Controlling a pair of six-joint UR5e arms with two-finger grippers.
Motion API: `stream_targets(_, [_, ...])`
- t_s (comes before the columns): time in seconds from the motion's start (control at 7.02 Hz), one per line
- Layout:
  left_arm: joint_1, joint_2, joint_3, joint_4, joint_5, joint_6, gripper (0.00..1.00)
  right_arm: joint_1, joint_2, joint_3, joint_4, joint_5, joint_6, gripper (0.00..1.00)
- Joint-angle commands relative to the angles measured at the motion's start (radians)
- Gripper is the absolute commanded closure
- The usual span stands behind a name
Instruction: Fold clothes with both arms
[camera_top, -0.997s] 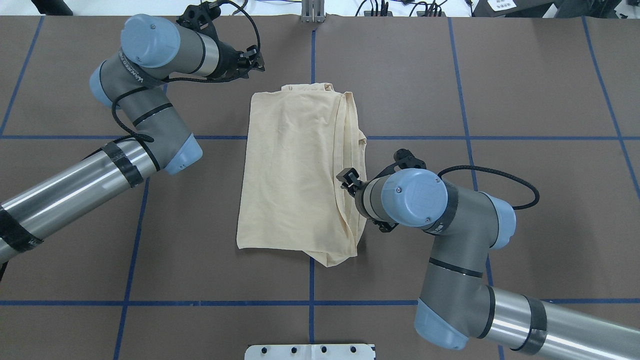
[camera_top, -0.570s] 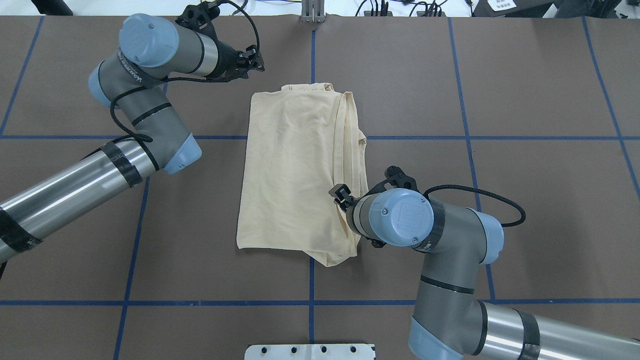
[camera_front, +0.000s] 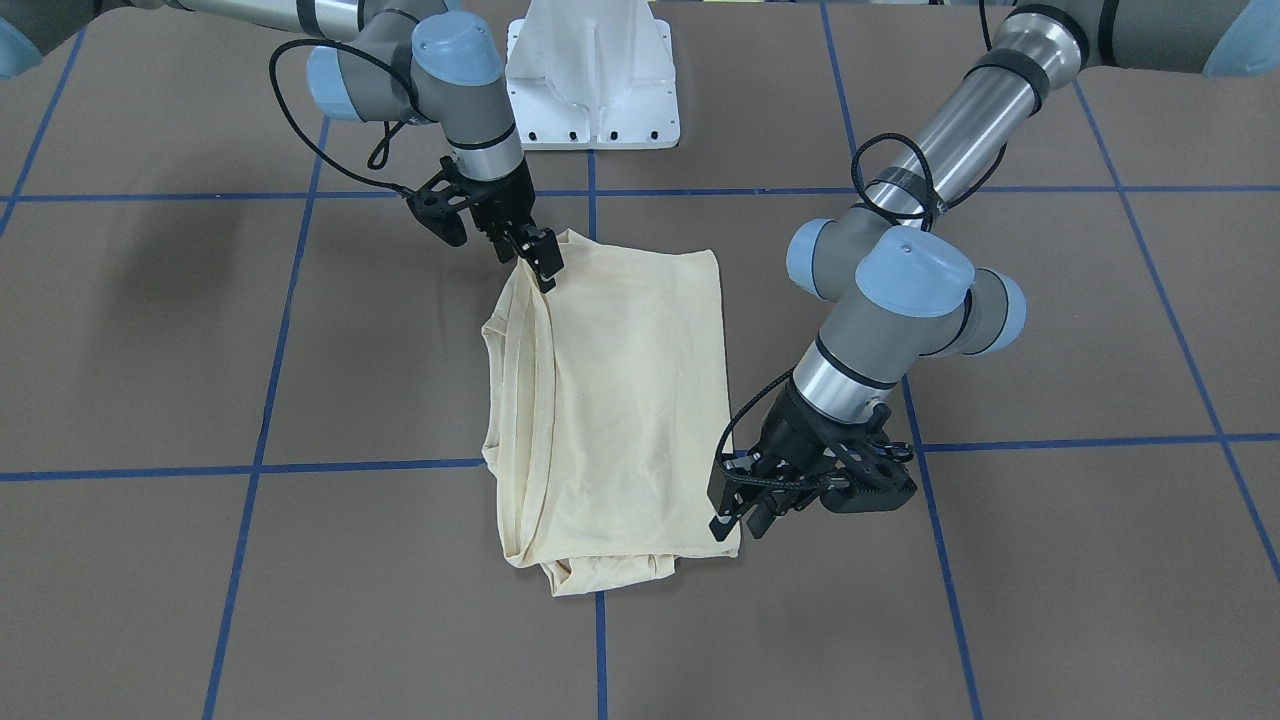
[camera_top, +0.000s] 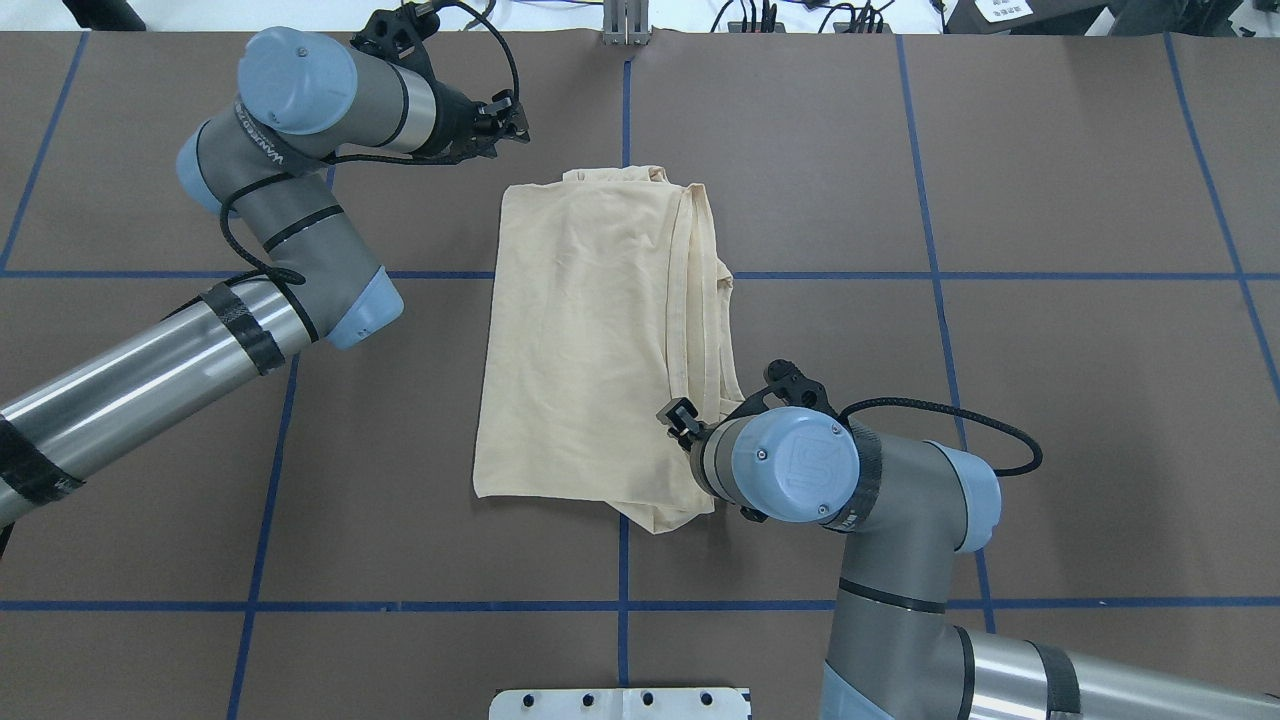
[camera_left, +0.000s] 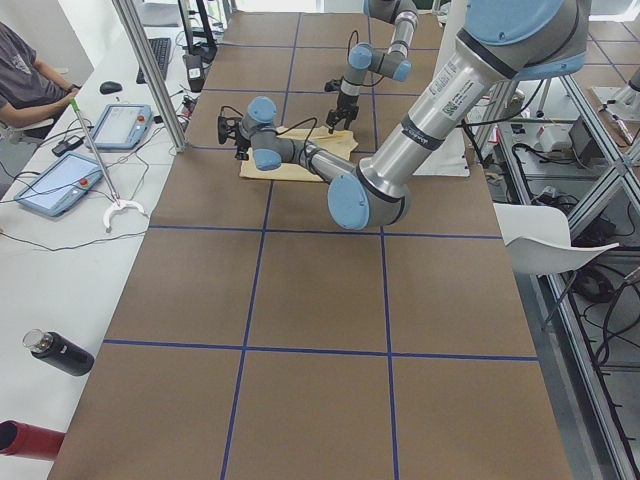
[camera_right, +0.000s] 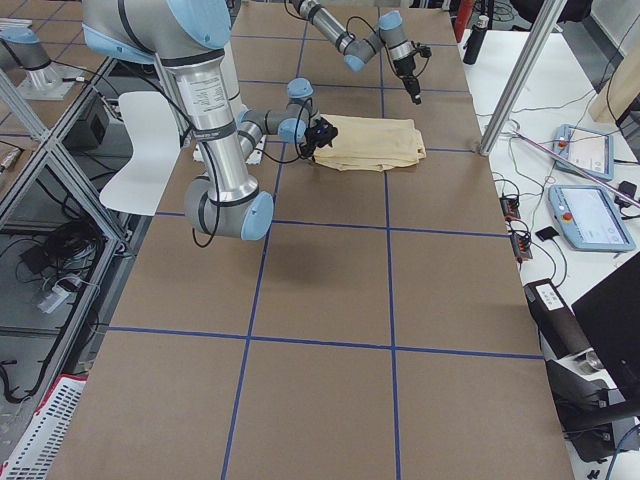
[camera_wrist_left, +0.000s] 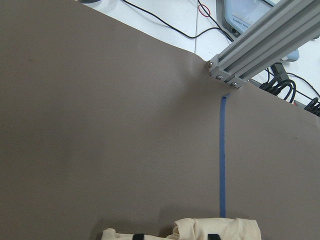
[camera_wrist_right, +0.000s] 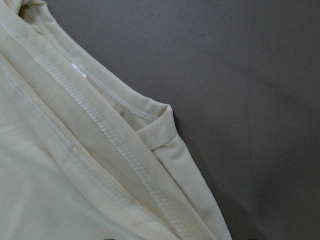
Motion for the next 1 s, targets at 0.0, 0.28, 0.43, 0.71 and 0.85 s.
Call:
stream_targets(0.0, [0.000, 0.001, -0.007, 0.000, -0.001, 0.000, 0.47, -0.007, -0.003, -0.014, 0.000, 0.000, 0.000, 0.18])
stream_targets(0.28, [0.000, 0.001, -0.010, 0.000, 0.001, -0.002, 0.47, -0.007, -0.002, -0.015, -0.002, 0.002, 0.000, 0.43])
stream_targets(0.43, [0.000, 0.001, -0.012, 0.000, 0.001, -0.002, 0.47, -0.009, -0.006, -0.015, -0.002, 0.000, 0.002, 0.61])
stream_targets(0.71, [0.000, 0.002, -0.018, 0.000, 0.001, -0.002, 0.47, -0.010, -0.002, -0.014, 0.000, 0.003, 0.000, 1.00])
stream_targets(0.85, [0.000, 0.002, -0.019, 0.000, -0.001, -0.002, 0.47, -0.010, -0.001, -0.014, 0.000, 0.003, 0.000, 1.00])
